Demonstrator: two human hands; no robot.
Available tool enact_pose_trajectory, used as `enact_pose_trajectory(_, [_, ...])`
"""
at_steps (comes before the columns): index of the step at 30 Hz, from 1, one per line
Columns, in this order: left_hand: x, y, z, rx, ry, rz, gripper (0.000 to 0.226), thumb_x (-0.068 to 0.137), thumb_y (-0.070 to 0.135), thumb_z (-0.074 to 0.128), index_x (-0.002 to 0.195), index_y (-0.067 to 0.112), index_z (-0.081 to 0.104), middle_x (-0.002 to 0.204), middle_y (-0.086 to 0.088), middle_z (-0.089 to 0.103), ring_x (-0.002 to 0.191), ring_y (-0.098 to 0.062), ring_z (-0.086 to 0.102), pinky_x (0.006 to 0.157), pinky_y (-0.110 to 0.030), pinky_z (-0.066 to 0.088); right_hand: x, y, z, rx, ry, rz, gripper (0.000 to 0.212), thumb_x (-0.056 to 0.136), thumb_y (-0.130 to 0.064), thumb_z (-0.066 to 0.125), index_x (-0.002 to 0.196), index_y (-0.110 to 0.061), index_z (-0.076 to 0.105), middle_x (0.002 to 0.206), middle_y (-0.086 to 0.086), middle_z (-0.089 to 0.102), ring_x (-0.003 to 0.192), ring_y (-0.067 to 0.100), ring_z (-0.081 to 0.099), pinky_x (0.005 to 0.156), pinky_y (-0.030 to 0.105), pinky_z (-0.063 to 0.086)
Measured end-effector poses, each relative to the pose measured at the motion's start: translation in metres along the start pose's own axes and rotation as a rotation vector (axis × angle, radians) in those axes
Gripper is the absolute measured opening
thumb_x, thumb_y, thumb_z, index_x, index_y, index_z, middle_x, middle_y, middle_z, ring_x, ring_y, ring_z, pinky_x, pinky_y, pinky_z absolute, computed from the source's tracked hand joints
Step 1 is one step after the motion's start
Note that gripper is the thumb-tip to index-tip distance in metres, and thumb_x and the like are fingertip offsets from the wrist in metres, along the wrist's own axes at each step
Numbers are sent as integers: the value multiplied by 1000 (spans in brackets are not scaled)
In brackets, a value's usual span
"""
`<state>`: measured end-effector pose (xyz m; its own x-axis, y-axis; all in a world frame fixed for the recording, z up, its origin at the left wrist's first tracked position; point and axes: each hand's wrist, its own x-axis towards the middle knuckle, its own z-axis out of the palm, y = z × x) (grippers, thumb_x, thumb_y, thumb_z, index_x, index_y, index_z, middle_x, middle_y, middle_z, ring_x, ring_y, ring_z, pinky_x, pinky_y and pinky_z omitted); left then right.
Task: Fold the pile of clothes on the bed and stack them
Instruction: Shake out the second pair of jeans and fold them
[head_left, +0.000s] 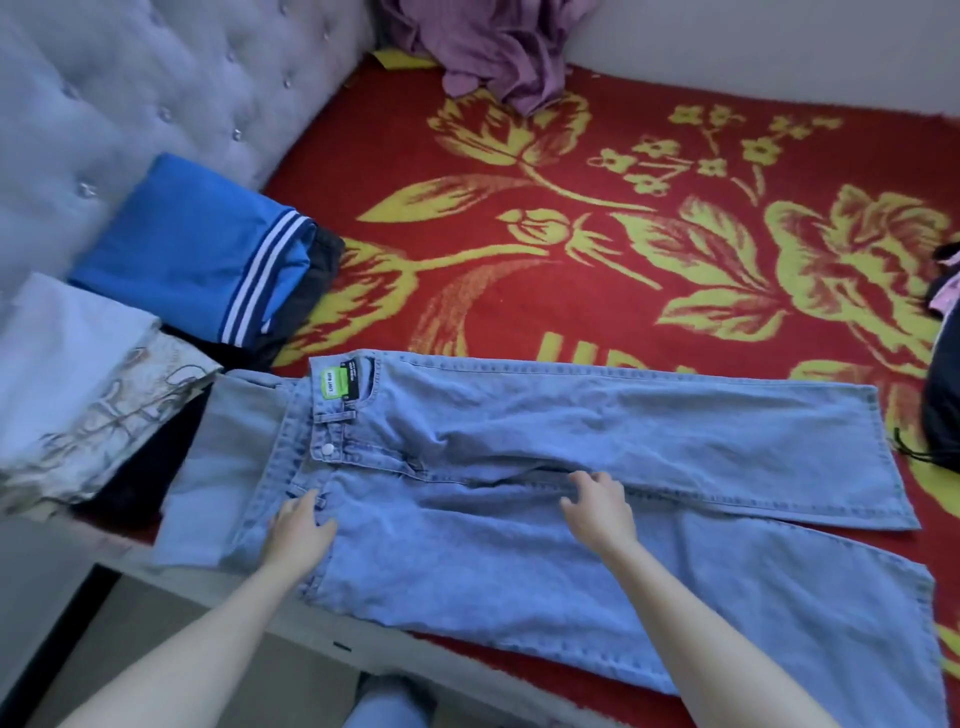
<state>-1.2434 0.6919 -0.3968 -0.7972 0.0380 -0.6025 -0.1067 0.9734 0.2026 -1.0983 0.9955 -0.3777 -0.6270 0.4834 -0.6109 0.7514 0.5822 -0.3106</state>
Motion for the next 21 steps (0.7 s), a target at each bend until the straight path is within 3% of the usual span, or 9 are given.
enact_pose_trajectory(4, [59, 4, -53, -141, 42, 59, 44, 94, 16, 50, 136, 5, 42, 135, -19, 44, 118, -34, 47, 94, -36, 40, 15, -68, 19, 47, 16, 42, 37, 96, -23, 41, 133, -17, 43, 137, 8, 37, 128, 24, 31, 97, 34, 35])
enact_pose_trajectory(7, [101, 21, -76, -223, -30, 88, 40, 95, 17, 50, 133, 5, 44, 131, -15, 49, 116, -30, 50, 85, -31, 40, 21, -107, 33, 143, 54, 71, 40, 94, -21, 43, 134, -17, 45, 138, 6, 37, 127, 22, 33, 95, 33, 36])
enact_pose_trajectory(10, [127, 37, -76, -334, -101, 41, 10, 94, 18, 53, 100, 10, 52, 90, -9, 55, 82, -26, 52, 74, -28, 37, 12, -125, 47, 218, 87, 79, 38, 94, -21, 46, 131, -16, 48, 137, 5, 40, 124, 21, 36, 88, 29, 38])
enact_pose_trajectory(11, [132, 42, -72, -367, -83, 16, 13, 93, 19, 54, 84, 14, 47, 72, -3, 46, 68, -23, 45, 68, -27, 33, 6, -125, 50, 230, 97, 86, 36, 94, -21, 47, 130, -17, 50, 136, 4, 40, 124, 21, 35, 86, 27, 38])
enact_pose_trajectory(13, [136, 51, -65, -402, -32, -8, 32, 90, 24, 59, 69, 18, 36, 63, 1, 34, 59, -22, 39, 64, -26, 28, -4, -120, 53, 239, 118, 102, 34, 95, -20, 48, 128, -16, 52, 136, 5, 41, 123, 21, 35, 89, 27, 37])
enact_pose_trajectory(15, [132, 60, -63, -438, 5, -46, 17, 88, 22, 60, 95, 12, 49, 85, -6, 54, 78, -30, 54, 61, -30, 34, -13, -112, 54, 247, 128, 140, 33, 95, -20, 48, 128, -15, 52, 136, 8, 42, 124, 23, 36, 95, 30, 36])
enact_pose_trajectory(16, [132, 62, -62, -489, 37, -64, 30, 88, 16, 60, 115, 10, 47, 103, -9, 60, 88, -32, 58, 61, -33, 39, -15, -110, 54, 257, 135, 165, 33, 95, -20, 48, 127, -14, 52, 136, 8, 42, 125, 24, 37, 95, 31, 36])
enact_pose_trajectory(18, [133, 60, -66, -562, 76, -23, 46, 89, 2, 52, 132, 15, 42, 123, -9, 58, 97, -33, 58, 67, -35, 45, -18, -107, 54, 280, 150, 196, 31, 95, -19, 49, 126, -14, 53, 135, 9, 43, 125, 24, 38, 94, 33, 36])
enact_pose_trajectory(21, [151, 48, -86, -622, 185, 78, 52, 87, -7, 44, 132, 16, 46, 114, -10, 61, 96, -33, 59, 72, -39, 47, -20, -108, 54, 311, 180, 209, 31, 94, -17, 50, 124, -12, 54, 133, 9, 44, 122, 23, 41, 87, 29, 36])
